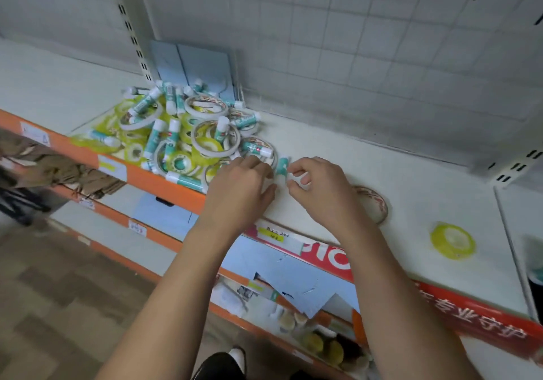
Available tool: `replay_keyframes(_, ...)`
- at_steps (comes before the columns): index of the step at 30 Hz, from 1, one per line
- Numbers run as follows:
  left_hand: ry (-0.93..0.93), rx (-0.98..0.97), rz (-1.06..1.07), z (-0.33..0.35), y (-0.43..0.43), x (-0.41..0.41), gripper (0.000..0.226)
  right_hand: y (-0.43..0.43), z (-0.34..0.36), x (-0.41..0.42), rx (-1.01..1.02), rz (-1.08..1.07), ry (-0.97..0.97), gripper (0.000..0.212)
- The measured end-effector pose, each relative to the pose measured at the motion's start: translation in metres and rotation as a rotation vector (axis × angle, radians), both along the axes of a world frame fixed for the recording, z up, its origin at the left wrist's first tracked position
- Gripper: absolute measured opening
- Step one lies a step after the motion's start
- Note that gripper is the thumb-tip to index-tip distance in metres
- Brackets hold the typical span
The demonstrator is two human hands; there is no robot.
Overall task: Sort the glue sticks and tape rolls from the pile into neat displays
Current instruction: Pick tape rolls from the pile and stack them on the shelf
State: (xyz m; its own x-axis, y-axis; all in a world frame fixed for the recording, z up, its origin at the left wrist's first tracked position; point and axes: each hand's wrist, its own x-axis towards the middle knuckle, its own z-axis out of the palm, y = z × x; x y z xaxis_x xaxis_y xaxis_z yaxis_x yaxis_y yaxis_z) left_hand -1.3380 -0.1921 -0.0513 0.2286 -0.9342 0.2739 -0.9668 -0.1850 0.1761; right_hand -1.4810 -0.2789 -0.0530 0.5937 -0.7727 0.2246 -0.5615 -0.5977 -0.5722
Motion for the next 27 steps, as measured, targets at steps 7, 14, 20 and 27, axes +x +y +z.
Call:
replay_keyframes(7, -0.014, -0.008, -0.137, 0.005, -0.019, 0.036, 0.024, -0.014, -0.008, 0.045, 0.027, -0.175, -0.005, 0.021)
replay_keyframes(14, -0.025, 0.001, -0.225, 0.002, -0.044, 0.055, 0.021, -0.019, -0.028, 0.078, 0.101, -0.351, 0.150, 0.033)
replay_keyframes(20, -0.135, 0.074, -0.220, 0.001, -0.070, 0.060, 0.031, -0.018, -0.019, 0.064, 0.088, -0.379, 0.087, 0.025)
replay_keyframes(27, -0.207, 0.113, -0.123, -0.010, -0.085, 0.057, 0.027, -0.009, -0.005, 0.049, 0.030, -0.352, 0.008, 0.034)
